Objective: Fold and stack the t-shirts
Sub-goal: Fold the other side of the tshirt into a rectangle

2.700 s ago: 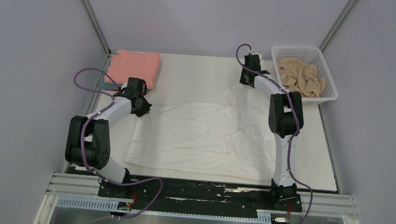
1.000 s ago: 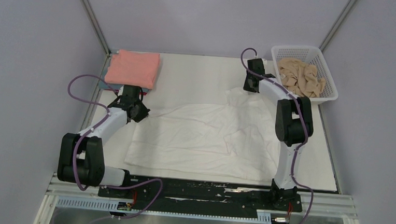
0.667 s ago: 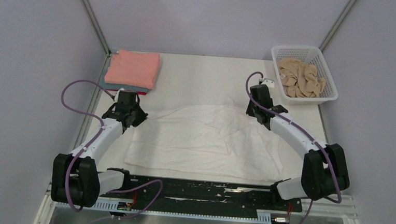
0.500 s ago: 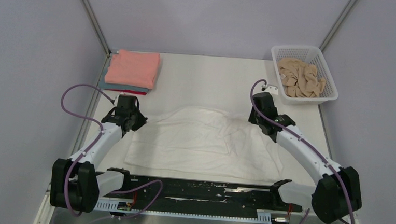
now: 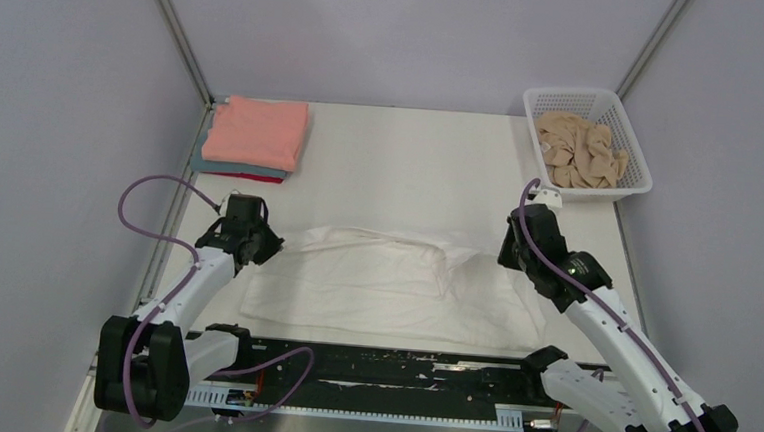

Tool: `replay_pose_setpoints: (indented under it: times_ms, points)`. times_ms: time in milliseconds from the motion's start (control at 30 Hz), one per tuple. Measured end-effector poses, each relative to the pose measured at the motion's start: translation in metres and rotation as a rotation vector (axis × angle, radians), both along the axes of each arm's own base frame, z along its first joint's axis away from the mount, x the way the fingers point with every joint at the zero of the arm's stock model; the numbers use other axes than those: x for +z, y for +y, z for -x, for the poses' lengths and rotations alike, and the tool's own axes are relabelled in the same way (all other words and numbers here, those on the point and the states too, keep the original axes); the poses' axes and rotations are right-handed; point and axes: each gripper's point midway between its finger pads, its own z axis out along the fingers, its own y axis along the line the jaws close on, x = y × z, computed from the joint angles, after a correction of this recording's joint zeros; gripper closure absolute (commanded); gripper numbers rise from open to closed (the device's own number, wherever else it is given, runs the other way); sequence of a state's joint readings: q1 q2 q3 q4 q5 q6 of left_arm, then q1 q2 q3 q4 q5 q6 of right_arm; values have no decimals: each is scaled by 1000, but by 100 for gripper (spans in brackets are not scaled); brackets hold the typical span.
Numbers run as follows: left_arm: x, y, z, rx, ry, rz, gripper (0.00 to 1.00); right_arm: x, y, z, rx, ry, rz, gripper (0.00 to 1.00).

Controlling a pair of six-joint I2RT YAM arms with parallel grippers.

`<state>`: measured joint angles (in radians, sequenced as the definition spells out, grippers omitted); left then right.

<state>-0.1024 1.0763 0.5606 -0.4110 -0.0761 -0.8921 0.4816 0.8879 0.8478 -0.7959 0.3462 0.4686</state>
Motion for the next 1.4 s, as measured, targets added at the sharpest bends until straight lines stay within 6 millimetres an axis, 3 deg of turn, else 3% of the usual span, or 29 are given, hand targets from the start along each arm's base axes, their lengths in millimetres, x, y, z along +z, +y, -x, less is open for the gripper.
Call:
replay_pose_setpoints:
  times_ms: [267, 800, 833, 900, 967, 1000, 1033, 1067, 1167, 1200, 1233, 1400]
  points:
    - [-3, 1, 7, 23, -7, 14, 100, 7, -5, 24, -11, 46, -29, 100]
    - [-30, -1, 33, 93, 51, 68, 100, -14, -23, 75, -93, 171, -75, 100]
    - [-30, -1, 33, 98, 51, 73, 99, -16, -24, 78, -101, 181, -76, 100]
    - [-28, -1, 33, 106, 41, 81, 87, -21, -27, 85, -118, 204, -76, 98]
    - [-23, -1, 32, 112, 23, 88, 80, -24, -28, 88, -134, 219, -80, 87]
    - [-21, -1, 33, 117, 17, 89, 71, -26, -28, 91, -145, 233, -84, 80]
    - [-18, -1, 34, 122, 11, 92, 65, -28, -28, 94, -153, 246, -88, 66]
    - [-16, 0, 37, 131, 8, 92, 48, -30, -29, 98, -165, 265, -90, 45]
    - [-8, 5, 46, 154, -2, 85, 23, -32, -34, 111, -195, 298, -97, 20]
    - [-3, 8, 50, 173, -8, 77, 8, -31, -35, 114, -203, 294, -104, 10]
    - [4, 12, 53, 189, -19, 67, 4, -30, -37, 117, -211, 287, -115, 1]
    - [55, 28, 54, 258, -192, 47, 0, -6, -37, 117, -200, 135, -217, 0]
